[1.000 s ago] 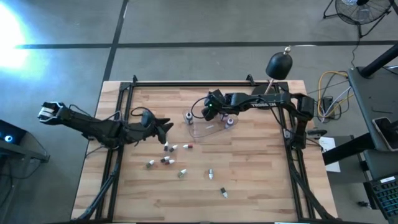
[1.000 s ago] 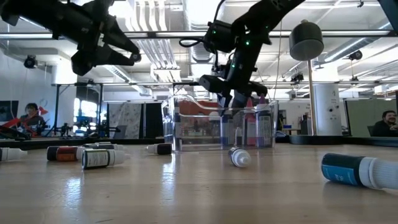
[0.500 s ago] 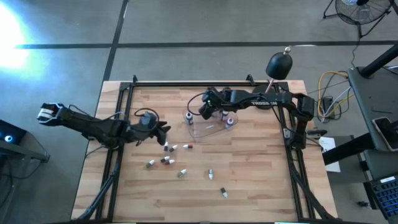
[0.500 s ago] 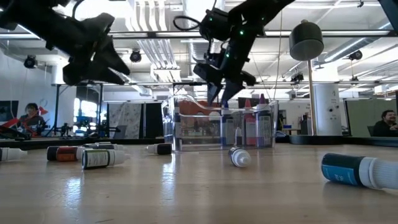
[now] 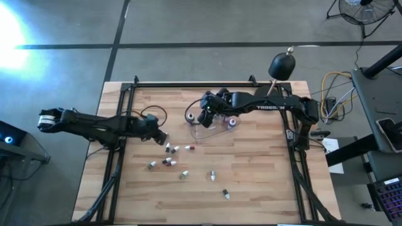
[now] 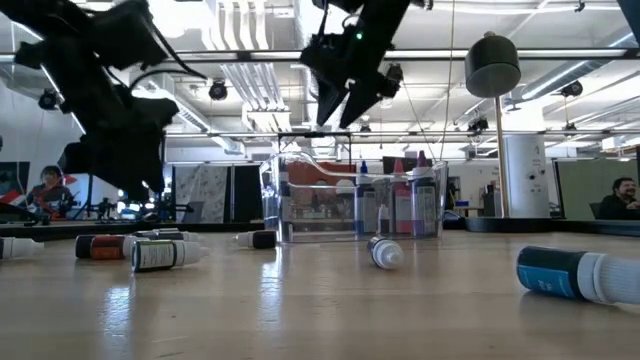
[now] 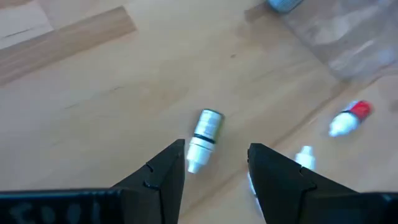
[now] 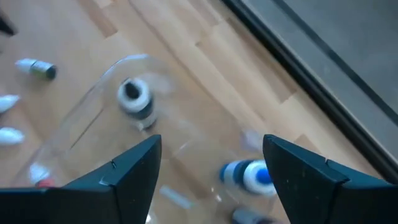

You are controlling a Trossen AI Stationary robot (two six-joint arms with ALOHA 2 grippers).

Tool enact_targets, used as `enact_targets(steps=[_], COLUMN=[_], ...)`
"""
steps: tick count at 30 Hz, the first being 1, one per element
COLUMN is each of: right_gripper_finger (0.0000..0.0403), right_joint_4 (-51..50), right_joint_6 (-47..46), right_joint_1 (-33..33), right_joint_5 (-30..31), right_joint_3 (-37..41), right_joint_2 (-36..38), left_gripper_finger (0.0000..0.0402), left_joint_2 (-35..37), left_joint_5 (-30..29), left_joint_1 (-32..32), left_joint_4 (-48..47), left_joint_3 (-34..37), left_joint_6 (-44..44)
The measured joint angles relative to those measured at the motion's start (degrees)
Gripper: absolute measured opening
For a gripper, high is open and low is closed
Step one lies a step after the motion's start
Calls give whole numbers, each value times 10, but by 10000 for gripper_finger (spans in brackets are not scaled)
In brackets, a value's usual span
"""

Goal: Pick & Place food coloring
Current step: Put the small green food coloring bottle into the transparent bin

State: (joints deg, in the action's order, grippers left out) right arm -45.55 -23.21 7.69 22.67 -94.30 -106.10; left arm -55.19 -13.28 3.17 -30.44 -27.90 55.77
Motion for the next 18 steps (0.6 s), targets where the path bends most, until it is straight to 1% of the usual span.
enact_targets(steps=[5, 12, 18], right_gripper_finger=[277, 272, 269], right_joint_4=[-54, -124, -146], right_joint_6=[-37, -86, -133], right_joint_1=[-28, -63, -93], right_joint_5=[0, -1, -2], right_joint_3=[-26, -53, -58], right_joint_2=[0, 0, 2], left_gripper_finger=[149, 149, 149], left_joint_2=[-40, -118, -196], left_joint_5=[21, 43, 45], left_joint_1=[36, 39, 39], left_joint_4=[-1, -3, -4], left_joint_3=[-16, -54, -62], left_joint_6=[-64, -173, -194])
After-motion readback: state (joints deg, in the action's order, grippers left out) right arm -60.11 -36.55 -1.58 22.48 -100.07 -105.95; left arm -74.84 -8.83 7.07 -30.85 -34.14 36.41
